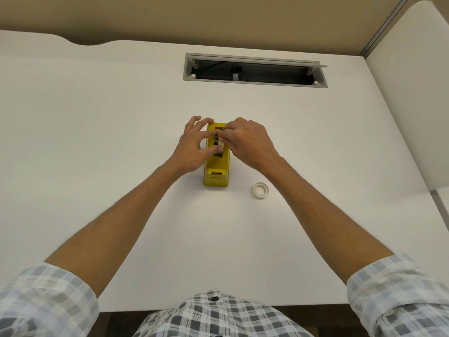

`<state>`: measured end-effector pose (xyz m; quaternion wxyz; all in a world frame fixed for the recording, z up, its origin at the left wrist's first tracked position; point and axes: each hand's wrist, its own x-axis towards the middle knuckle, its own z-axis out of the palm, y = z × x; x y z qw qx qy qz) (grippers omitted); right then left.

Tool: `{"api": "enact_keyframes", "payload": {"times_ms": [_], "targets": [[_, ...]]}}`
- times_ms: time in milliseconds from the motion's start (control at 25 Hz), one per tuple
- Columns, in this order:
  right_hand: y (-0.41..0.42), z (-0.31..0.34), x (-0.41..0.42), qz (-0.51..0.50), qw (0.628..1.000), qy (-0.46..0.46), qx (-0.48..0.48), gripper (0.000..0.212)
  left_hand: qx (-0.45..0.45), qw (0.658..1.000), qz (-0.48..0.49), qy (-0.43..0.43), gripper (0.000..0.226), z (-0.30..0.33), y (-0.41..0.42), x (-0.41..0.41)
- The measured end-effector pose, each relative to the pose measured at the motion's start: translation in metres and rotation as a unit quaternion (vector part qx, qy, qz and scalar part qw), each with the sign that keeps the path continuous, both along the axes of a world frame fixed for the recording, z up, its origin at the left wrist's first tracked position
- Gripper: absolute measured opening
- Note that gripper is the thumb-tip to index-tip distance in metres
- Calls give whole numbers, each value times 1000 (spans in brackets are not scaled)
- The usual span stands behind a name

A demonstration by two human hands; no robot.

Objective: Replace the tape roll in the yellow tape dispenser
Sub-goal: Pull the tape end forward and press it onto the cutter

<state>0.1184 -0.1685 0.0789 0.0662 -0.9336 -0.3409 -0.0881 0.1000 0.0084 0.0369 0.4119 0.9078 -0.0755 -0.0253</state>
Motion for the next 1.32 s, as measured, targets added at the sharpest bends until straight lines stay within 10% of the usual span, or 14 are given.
{"api": "enact_keyframes", "payload": {"times_ms": [800, 1320], "targets": [[3, -9, -2, 15, 998, -62, 18, 2, 28, 999, -19, 24, 47, 1, 2, 4], [5, -5, -2, -27, 999, 24, 12, 24, 41, 999, -15, 10, 51, 1, 0, 1]]}}
